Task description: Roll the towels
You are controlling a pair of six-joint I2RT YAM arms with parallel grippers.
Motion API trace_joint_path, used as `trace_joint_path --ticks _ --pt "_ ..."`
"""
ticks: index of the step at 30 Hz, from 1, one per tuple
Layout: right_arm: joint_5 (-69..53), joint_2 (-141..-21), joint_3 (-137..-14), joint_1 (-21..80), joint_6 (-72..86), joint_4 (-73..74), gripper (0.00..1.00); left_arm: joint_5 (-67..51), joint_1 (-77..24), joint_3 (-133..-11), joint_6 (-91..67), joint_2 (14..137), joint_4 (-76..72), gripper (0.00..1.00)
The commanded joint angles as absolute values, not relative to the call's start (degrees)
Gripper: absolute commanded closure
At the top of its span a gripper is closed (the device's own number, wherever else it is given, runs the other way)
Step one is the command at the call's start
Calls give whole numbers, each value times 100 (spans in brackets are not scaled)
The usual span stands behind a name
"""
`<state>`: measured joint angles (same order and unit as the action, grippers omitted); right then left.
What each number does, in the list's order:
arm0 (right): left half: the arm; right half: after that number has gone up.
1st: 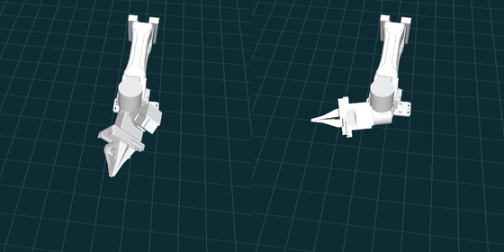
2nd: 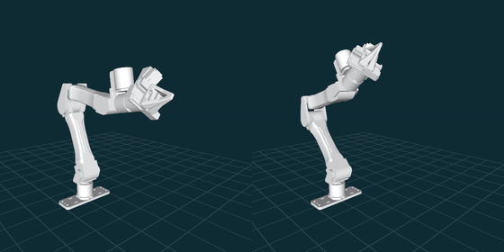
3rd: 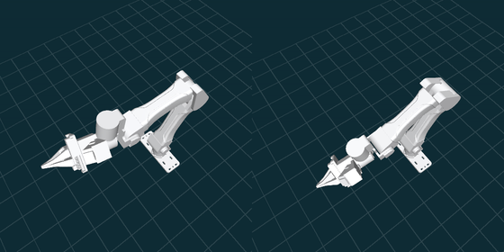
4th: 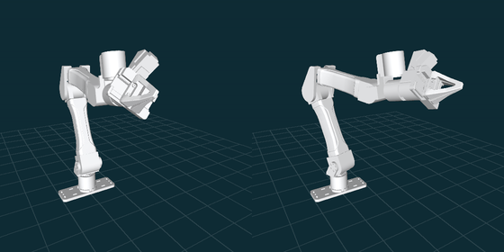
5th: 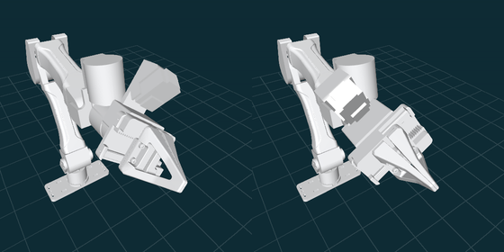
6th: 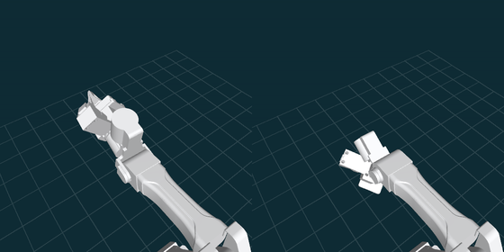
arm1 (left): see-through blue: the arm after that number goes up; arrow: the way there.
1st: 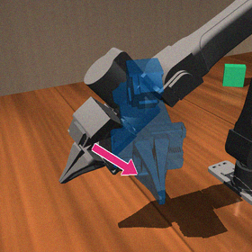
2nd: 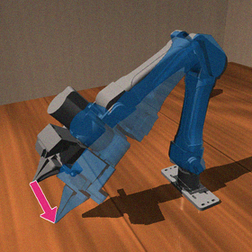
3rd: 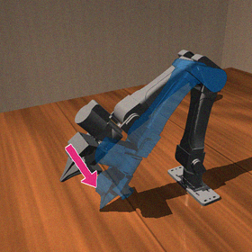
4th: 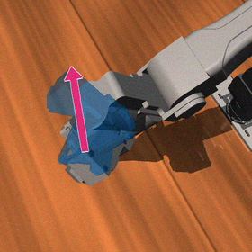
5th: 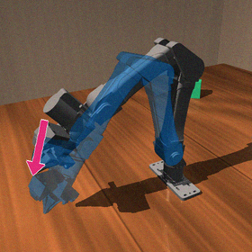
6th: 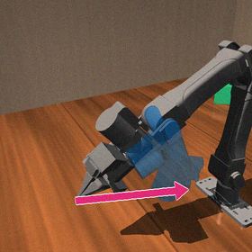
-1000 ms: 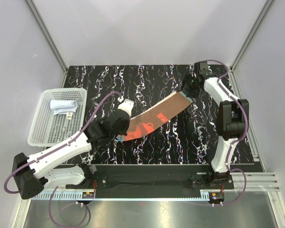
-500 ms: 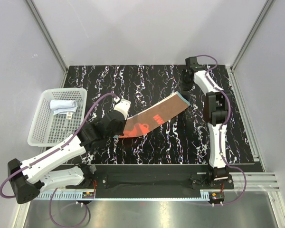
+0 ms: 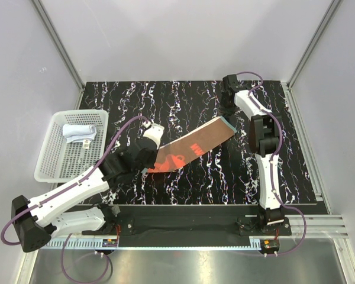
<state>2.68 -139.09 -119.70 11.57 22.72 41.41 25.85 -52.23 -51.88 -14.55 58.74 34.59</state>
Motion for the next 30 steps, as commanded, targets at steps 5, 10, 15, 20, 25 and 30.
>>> trace_joint_path --ticks 5,10,15,20,25,30 --pt "641 -13755 -11734 1143 2171 4052 79 2830 -5238 -5291 -1397 5862 3375 100" --pt "729 -13536 -11567 1151 2118 4069 69 2839 -5238 -5291 -1406 5862 3366 100" --pt "817 -13255 -11259 1143 2092 3973 58 2865 -5238 -5291 -1415 5871 3384 100" --pt "826 -13087 -11022 1151 2101 3885 58 2865 -5238 -5291 -1415 5906 3392 100" --pt "870 -12955 -10811 1169 2083 3824 54 2874 -5238 -5300 -1424 5933 3393 100" --pt "967 -12613 -10521 1195 2048 3621 38 2874 -5238 -5309 -1424 5959 3401 100"
